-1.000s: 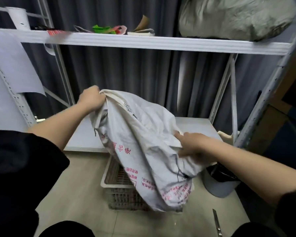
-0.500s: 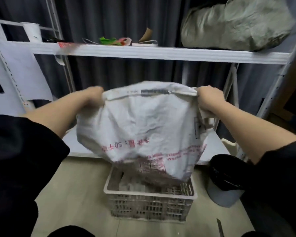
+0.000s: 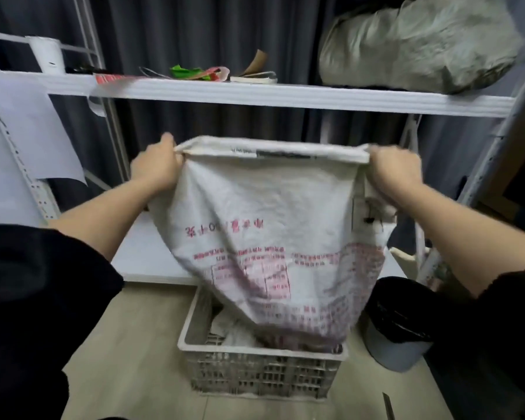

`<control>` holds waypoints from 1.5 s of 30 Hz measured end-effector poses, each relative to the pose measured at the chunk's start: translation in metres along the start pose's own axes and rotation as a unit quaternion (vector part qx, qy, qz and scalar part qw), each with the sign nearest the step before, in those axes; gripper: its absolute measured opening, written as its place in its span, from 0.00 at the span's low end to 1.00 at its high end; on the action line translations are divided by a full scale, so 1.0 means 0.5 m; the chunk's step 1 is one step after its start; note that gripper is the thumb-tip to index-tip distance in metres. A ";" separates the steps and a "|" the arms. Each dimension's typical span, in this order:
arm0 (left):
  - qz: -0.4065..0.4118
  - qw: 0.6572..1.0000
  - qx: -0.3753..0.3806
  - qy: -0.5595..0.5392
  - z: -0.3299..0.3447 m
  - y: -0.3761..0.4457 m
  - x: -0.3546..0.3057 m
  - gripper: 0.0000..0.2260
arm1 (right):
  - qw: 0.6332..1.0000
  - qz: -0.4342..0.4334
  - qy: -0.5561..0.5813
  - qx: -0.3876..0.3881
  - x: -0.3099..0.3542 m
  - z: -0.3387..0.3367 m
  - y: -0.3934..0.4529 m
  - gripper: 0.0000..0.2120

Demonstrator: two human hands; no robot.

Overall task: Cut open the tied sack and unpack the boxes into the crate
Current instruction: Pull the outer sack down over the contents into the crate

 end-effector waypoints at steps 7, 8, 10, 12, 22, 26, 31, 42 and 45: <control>0.032 0.996 -0.023 -0.078 0.018 -0.015 -0.064 0.20 | 0.984 0.095 0.137 0.061 0.010 0.037 -0.004 0.23; 0.052 0.993 0.107 -0.020 0.043 -0.011 -0.053 0.17 | 0.982 0.098 0.112 0.117 0.004 0.056 -0.008 0.24; 0.035 0.972 0.233 0.015 0.064 -0.009 -0.029 0.05 | 0.972 0.137 0.158 0.109 -0.008 0.055 -0.011 0.24; -0.005 0.980 0.196 -0.031 0.075 -0.008 -0.017 0.06 | 0.960 0.160 0.220 0.070 -0.004 0.063 -0.021 0.25; -0.212 0.745 0.124 -0.620 0.124 -0.075 -0.065 0.11 | 0.822 0.158 0.515 0.188 0.062 0.077 -0.085 0.20; -0.239 0.657 0.134 -0.702 0.136 -0.093 -0.091 0.11 | 0.671 0.156 0.656 0.309 0.076 0.058 -0.096 0.09; -0.201 0.707 0.122 -0.666 0.151 -0.095 -0.098 0.17 | 0.768 0.088 0.511 0.377 0.093 0.094 -0.106 0.33; 0.040 0.860 0.382 -0.335 0.120 -0.108 -0.031 0.19 | 0.910 -0.075 0.214 0.348 0.133 0.138 -0.040 0.70; -0.001 0.817 0.410 -0.405 0.122 -0.114 -0.026 0.22 | 0.864 -0.057 0.327 0.378 0.161 0.155 -0.052 0.64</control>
Point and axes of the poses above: each hand's wrist, its own y-axis towards the middle knuckle, its own z-axis out of the palm, x = y × z, the point moved 2 cm from there along y, towards the middle knuckle, and after that the axes turned 2 degrees about x, right-handed, at the moved point
